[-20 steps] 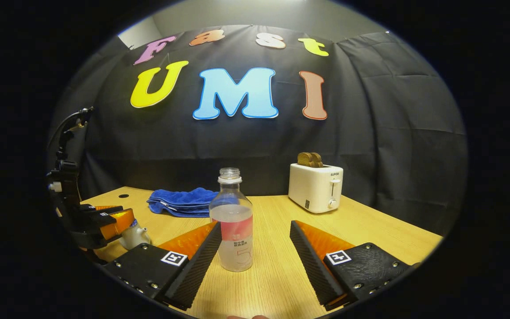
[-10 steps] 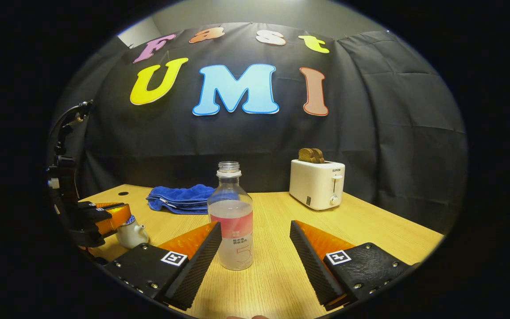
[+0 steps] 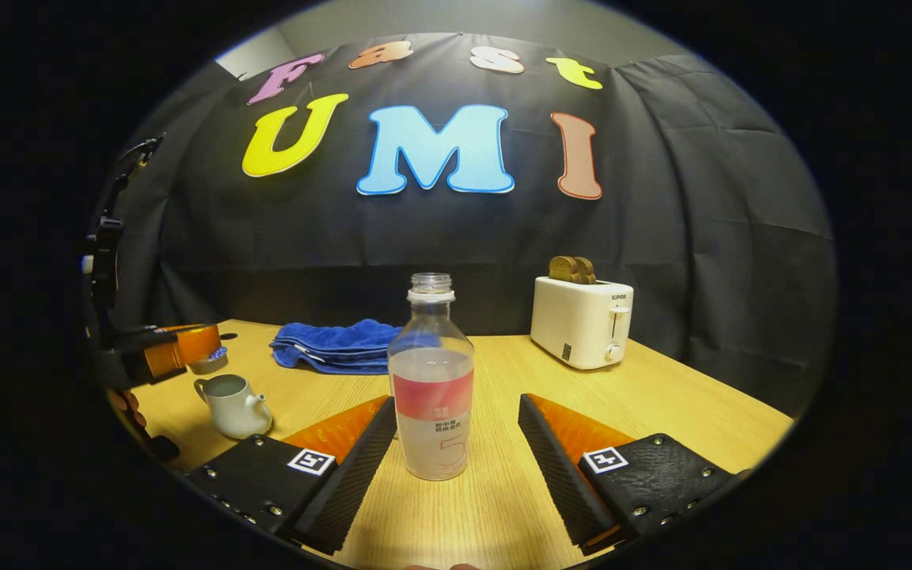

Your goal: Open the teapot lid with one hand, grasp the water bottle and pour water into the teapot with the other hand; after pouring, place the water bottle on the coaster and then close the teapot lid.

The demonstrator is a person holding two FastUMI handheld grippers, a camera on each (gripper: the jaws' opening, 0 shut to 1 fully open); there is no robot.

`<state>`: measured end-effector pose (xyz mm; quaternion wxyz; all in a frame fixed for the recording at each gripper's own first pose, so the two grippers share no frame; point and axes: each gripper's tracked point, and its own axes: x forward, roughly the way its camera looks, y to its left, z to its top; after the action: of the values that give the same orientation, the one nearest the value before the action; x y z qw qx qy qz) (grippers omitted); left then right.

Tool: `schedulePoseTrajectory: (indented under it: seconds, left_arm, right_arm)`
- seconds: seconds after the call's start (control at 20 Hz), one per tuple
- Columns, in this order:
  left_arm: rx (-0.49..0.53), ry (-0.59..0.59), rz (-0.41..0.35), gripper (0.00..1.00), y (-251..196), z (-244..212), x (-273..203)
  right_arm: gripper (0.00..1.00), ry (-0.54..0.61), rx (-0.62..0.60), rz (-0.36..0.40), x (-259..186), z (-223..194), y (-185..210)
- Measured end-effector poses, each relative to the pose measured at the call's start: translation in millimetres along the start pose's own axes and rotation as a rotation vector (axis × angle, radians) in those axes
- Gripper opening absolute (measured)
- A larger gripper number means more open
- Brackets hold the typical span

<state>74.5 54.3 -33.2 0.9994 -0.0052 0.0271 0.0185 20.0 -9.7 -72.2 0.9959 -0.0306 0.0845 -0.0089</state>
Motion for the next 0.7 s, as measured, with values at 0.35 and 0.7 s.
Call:
schedulePoseTrajectory:
  seconds: [0.35,0.7]
  left_arm:
    - [0.024,0.02,0.131,0.12,85,-12,-1]
    - [0.023,0.059,0.213,0.12,145,-31,-5]
  right_arm:
    - [0.98,0.039,-0.001,0.006,16,-10,7]
    - [0.98,0.098,-0.04,0.006,36,-29,15]
